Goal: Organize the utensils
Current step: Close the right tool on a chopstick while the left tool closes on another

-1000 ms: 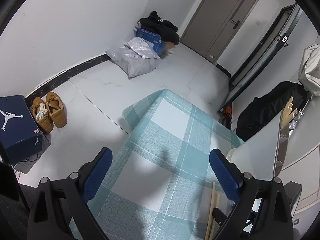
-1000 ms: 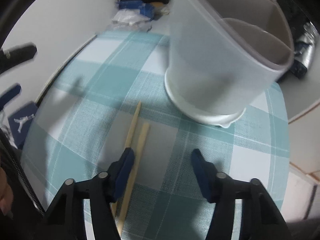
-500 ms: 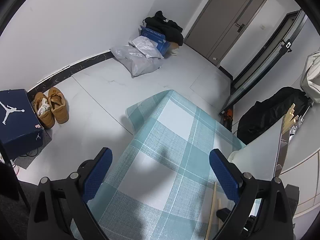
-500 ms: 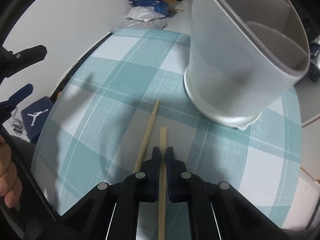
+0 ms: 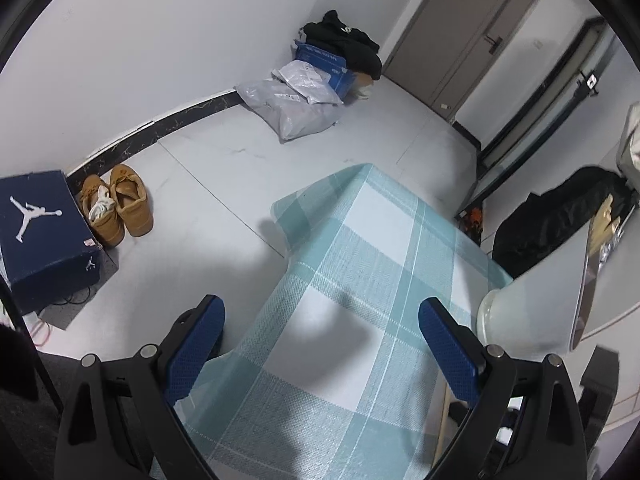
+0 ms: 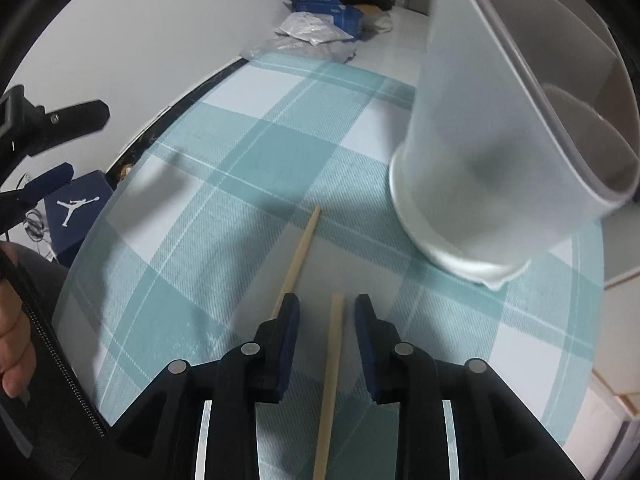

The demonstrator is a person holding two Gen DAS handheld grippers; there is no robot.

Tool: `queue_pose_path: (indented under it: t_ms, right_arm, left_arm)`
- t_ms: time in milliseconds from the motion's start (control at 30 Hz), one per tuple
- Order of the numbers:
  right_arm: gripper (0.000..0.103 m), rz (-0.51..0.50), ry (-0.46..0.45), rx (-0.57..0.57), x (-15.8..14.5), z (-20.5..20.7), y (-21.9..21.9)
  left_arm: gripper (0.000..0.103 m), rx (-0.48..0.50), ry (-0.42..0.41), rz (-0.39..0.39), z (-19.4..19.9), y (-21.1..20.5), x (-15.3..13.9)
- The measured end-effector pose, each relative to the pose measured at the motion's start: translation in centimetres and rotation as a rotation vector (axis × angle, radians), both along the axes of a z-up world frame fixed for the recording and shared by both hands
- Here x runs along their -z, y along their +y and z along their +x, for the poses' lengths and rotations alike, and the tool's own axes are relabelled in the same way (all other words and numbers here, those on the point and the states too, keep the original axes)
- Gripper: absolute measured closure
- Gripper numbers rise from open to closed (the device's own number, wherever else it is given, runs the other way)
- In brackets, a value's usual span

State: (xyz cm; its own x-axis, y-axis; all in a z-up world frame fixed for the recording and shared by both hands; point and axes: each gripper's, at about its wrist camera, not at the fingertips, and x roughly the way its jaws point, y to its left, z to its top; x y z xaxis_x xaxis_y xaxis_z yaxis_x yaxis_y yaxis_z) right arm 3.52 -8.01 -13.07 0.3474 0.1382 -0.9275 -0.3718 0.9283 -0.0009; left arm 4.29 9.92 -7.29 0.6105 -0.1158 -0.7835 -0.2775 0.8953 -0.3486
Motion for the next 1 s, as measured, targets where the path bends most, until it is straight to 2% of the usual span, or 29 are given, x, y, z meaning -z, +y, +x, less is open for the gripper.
queue_pose_path:
  t_ms: [33, 67, 100, 167, 267, 333, 500, 567, 700, 900, 1000]
  right_arm:
    - [0.085, 0.012, -0.003, 0.004, 0.0, 0.1, 0.1]
    - [0.096, 0.032, 0.001, 0.014, 0.1, 0.3, -0.1]
    - [0.097, 0.079, 0.021, 0.033, 0.0, 0.4, -0.5]
    - [0.097, 0.156, 0.027, 0.052, -0.3, 0.3, -1.1]
    - [0.097, 0.214, -0.020, 0.084, -1.3, 0.0, -2.4]
    - [0.097, 0.291, -0.027, 0.137, -2.0, -0.1, -4.1]
    - [0.097, 0.483, -0.058, 0.271, -3.0, 0.1, -8.6]
    - [0.097, 0.581, -0.069, 0.309, -3.4, -0.2, -10.8]
    - [0.097, 0.727, -0.066, 0.396, -3.1, -0.9, -14.7]
    - [0.097, 0.877, -0.003, 0.526, -1.3, -2.5, -19.5]
    - [0.097, 0.927, 0.009, 0.559, -0.9, -2.7, -20.9]
  left_arm:
    - [0.007, 0.008, -0.003, 0.016, -0.1, -0.2, -0.1]
    - [0.007, 0.009, -0.012, 0.027, -0.3, -0.3, -0.2]
    - [0.007, 0.008, -0.024, 0.041, -0.5, -0.4, -0.5]
    - [0.007, 0.022, -0.029, 0.050, -0.7, -0.7, -0.6]
    - [0.007, 0.065, -0.001, 0.058, -0.4, -1.8, -0.1]
    - [0.007, 0.094, 0.014, 0.066, -0.3, -2.4, 0.1]
    - [0.007, 0.236, 0.078, 0.085, 0.1, -5.6, 0.7]
    - [0.013, 0.295, 0.097, 0.111, 0.3, -6.9, 0.8]
    - [0.014, 0.373, 0.134, 0.144, 0.7, -8.8, 0.9]
    - [0.018, 0.407, 0.193, 0.173, 1.5, -10.2, 2.0]
    - [0.030, 0.399, 0.219, 0.183, 2.3, -10.3, 2.6]
